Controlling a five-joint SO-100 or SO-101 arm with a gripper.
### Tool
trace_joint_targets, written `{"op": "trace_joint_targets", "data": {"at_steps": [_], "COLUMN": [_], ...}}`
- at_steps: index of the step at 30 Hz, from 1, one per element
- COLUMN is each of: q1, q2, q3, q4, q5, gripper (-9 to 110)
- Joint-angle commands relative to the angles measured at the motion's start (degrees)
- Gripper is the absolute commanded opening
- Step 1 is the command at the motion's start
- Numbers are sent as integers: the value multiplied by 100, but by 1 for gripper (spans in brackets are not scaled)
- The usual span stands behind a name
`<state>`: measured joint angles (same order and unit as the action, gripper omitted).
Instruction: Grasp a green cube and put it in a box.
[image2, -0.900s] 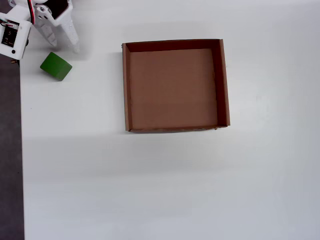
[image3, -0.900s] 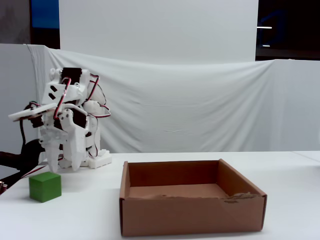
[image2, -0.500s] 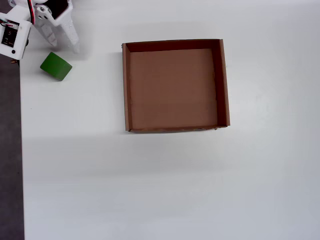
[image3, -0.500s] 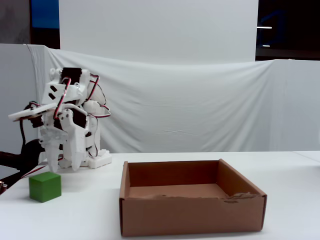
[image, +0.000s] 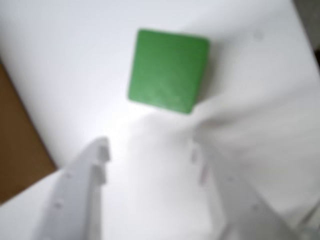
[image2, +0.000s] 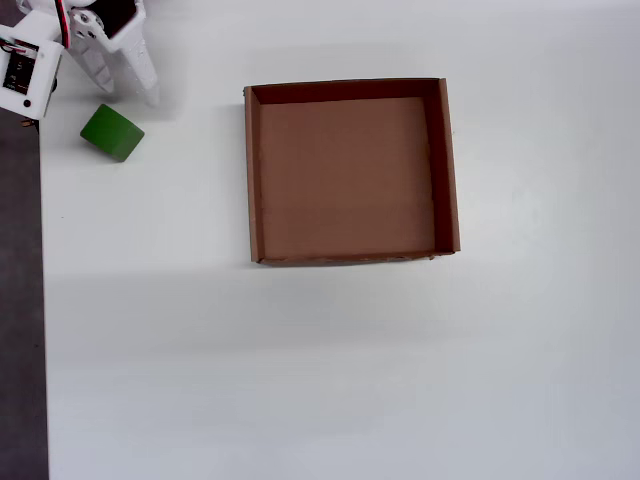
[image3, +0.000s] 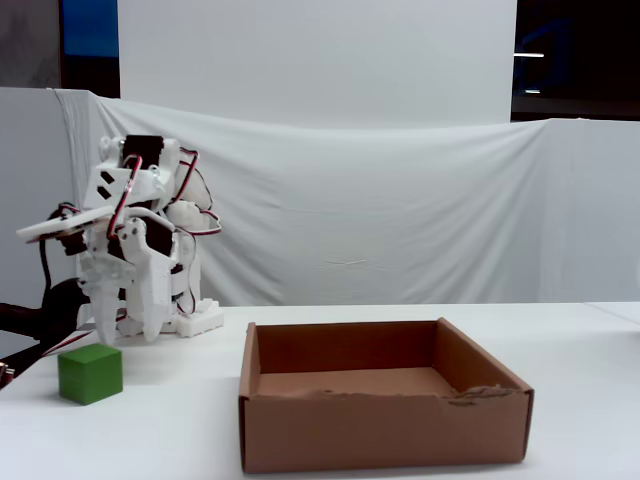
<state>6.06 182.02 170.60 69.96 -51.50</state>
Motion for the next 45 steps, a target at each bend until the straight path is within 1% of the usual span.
{"op": "trace_joint_targets", "data": {"at_steps": [1, 34, 45], "q1": [-18, -26, 9], "q2": [44, 44, -246], "q3": [-26, -26, -44], "q4": [26, 18, -958], "q5": [9, 44, 44], "gripper": [22, 22, 22]}}
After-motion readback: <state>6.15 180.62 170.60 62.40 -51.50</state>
